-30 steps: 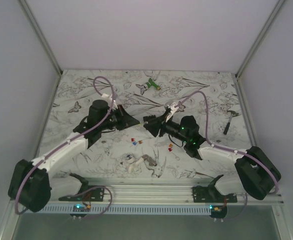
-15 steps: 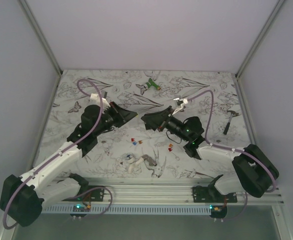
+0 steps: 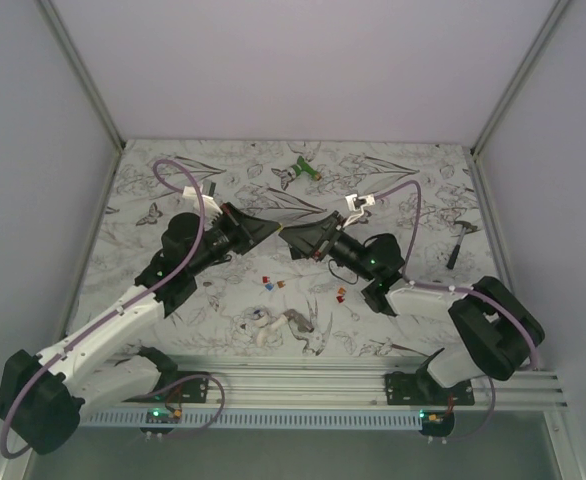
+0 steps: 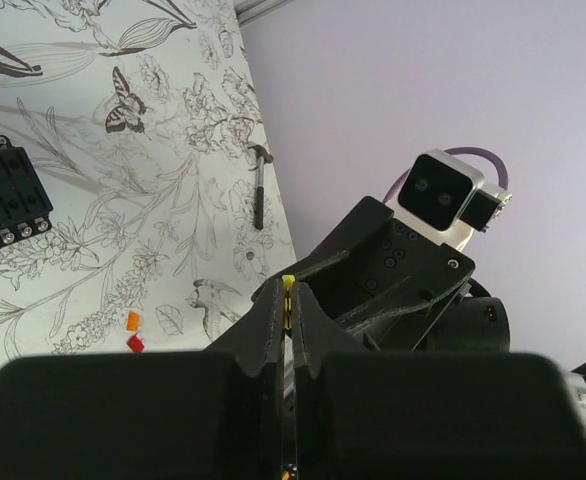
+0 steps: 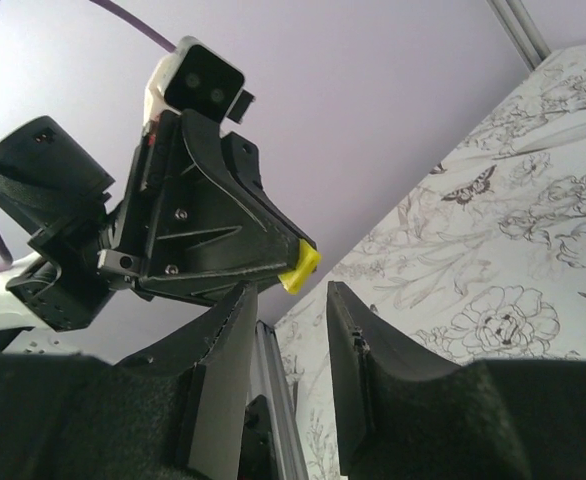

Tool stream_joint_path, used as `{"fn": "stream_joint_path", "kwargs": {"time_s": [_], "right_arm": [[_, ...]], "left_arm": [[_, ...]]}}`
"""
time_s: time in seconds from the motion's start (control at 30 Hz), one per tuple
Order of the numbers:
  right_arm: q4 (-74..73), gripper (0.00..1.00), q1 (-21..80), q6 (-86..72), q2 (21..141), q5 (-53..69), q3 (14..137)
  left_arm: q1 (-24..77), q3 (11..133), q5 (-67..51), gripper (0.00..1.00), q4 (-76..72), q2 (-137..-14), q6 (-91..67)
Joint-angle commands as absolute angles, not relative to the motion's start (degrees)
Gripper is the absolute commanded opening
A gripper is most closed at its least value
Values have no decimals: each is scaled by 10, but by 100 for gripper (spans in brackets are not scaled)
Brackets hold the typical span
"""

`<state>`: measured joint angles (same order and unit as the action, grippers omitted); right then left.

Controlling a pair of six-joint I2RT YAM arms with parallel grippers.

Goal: Snap on the fuse box
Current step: Pick up the fuse from the center of the board.

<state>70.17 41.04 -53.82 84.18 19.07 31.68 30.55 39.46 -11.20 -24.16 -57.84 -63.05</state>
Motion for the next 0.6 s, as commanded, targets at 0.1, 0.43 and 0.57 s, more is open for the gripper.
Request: {"fn": "stream_joint_path", "kwargs": {"time_s": [0.1, 0.43, 0.57], "right_arm": [[752, 37, 410, -555, 850, 194, 342], [780, 25, 410, -564, 871, 198, 345], [797, 17, 410, -567, 879, 198, 343]], "left_arm": [[310, 388, -115, 0, -277, -579, -645], [313, 384, -122, 0, -288, -587, -668], [317, 382, -124, 0, -292, -588, -675]]}}
